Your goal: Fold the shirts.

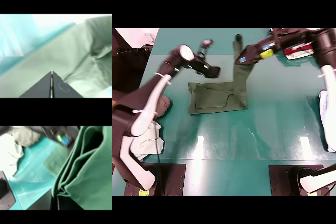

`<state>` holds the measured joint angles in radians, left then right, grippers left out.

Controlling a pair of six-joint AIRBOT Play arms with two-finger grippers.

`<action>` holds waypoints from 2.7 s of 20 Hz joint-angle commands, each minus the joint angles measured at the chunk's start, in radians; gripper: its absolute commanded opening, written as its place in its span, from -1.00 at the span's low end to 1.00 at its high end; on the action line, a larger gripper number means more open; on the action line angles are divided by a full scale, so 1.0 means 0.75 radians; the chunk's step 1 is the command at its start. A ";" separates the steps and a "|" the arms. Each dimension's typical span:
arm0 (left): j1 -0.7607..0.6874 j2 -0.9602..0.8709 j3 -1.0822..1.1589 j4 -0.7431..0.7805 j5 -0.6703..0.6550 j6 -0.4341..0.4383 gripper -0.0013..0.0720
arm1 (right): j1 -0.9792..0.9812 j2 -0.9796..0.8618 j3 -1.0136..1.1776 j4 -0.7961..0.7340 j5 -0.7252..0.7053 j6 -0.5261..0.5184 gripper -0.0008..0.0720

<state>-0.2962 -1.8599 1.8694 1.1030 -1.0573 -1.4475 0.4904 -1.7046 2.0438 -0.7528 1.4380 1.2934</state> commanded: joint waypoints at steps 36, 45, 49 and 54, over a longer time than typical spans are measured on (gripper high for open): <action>0.228 0.420 -0.007 0.085 -0.247 0.125 -0.86 | -0.003 -0.463 -0.502 0.314 -0.358 -0.115 -0.29; 0.201 0.420 -0.007 0.074 -0.335 0.124 -0.86 | -0.223 -0.058 -0.620 0.008 -0.286 -0.030 -0.93; 0.100 0.420 -0.007 0.068 -0.297 0.124 -0.86 | -0.571 0.242 -0.781 -0.094 -0.131 -0.027 -0.93; -0.090 0.420 -0.007 0.069 -0.176 0.125 -0.86 | -1.018 0.435 -0.830 -0.115 -0.211 -0.015 -0.93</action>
<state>-0.2935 -1.5444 1.8648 1.1545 -1.2381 -1.3537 -0.0990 -1.4628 1.4456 -0.8143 1.3064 1.2762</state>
